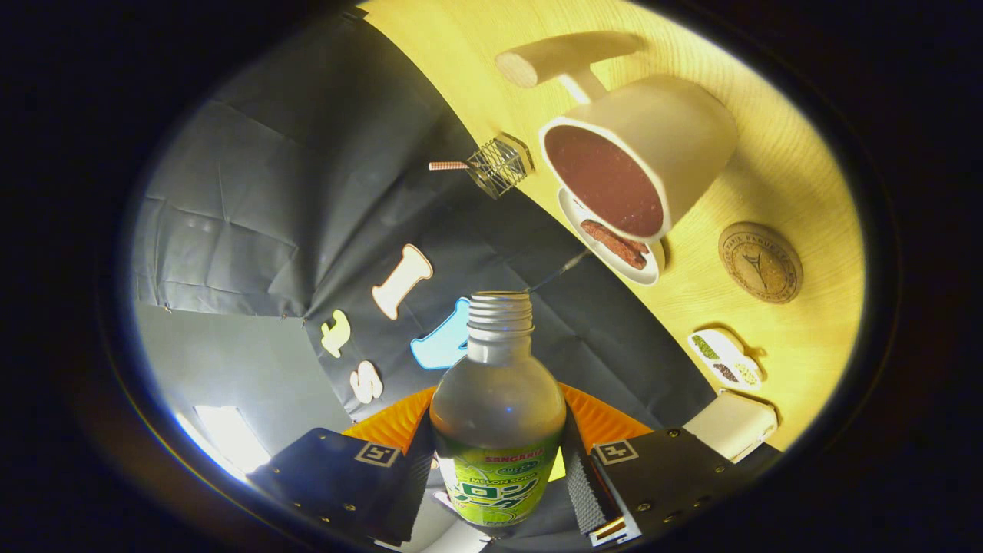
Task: Take the bottle from table, then pour the juice into the cup, finally place the bottle on the coaster
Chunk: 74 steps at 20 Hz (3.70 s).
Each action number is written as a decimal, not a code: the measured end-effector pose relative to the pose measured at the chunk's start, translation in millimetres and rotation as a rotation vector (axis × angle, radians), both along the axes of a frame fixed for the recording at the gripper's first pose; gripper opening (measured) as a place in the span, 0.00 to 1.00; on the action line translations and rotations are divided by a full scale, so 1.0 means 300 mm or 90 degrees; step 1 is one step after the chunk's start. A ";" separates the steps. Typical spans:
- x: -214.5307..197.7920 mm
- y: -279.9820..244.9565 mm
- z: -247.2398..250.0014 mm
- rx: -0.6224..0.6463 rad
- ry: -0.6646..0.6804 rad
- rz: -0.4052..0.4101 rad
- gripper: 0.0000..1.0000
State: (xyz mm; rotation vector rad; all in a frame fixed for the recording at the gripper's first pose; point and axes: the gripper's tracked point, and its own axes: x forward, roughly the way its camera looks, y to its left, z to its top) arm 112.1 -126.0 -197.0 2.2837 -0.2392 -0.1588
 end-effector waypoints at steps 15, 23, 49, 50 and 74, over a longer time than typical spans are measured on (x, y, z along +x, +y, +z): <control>-0.004 -0.029 -0.146 -0.051 0.050 0.009 0.76; -0.002 -0.022 -0.156 -0.096 0.063 0.015 0.76; 0.069 0.105 0.132 -1.003 0.254 0.190 0.77; 0.069 0.108 0.134 -1.032 0.260 0.197 0.77; 0.131 0.297 -0.121 -1.442 0.237 0.257 0.77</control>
